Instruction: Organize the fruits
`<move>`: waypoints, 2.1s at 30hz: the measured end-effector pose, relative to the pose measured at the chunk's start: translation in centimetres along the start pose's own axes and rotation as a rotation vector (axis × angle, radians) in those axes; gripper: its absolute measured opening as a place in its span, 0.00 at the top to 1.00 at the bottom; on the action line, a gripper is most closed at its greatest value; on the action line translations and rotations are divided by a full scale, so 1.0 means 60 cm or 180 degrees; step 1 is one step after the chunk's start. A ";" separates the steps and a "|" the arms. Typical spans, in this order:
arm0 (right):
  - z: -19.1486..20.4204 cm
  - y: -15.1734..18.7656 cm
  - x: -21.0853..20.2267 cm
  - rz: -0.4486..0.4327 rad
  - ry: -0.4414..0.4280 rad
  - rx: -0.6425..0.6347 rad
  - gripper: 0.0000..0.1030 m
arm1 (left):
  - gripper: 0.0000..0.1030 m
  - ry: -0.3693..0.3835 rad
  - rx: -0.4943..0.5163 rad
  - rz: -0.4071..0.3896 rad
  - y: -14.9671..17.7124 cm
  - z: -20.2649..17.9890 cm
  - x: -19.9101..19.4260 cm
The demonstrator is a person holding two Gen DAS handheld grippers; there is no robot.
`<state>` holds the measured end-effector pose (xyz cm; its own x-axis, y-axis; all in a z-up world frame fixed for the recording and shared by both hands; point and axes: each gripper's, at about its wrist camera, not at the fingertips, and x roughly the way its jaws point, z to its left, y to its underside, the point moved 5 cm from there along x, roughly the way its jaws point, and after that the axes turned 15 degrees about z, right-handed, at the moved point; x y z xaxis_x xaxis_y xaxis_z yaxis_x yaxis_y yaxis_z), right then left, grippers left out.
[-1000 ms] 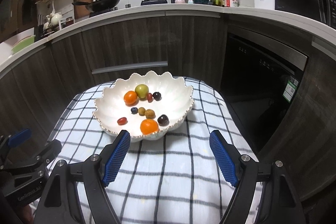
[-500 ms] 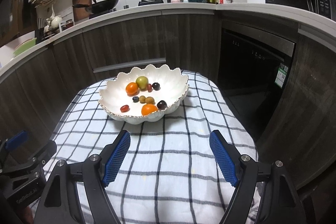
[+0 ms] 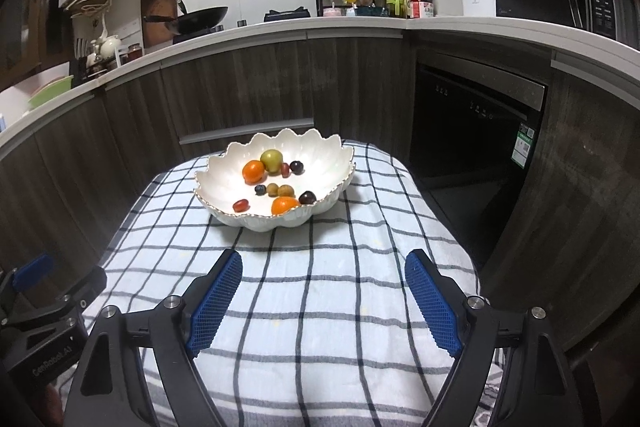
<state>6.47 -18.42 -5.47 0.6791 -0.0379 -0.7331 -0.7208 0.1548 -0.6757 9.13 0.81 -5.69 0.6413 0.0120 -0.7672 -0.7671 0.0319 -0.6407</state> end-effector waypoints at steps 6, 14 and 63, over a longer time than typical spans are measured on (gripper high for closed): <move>0.002 0.001 -0.006 -0.0030 0.0011 -0.0022 0.18 | 0.12 -0.0025 -0.0032 -0.0014 -0.001 0.007 -0.003; 0.002 0.001 -0.008 -0.0041 0.0007 -0.0024 0.18 | 0.12 -0.0025 -0.0028 -0.0018 -0.001 0.006 -0.004; 0.002 0.006 -0.004 -0.0006 -0.0006 0.0005 0.18 | 0.10 0.0025 -0.0025 0.0032 0.002 -0.001 -0.004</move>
<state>6.07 -18.24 -5.50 0.6806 -0.0362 -0.7317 -0.7193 0.1564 -0.6768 8.92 0.76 -5.59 0.6334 0.0045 -0.7738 -0.7736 0.0240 -0.6332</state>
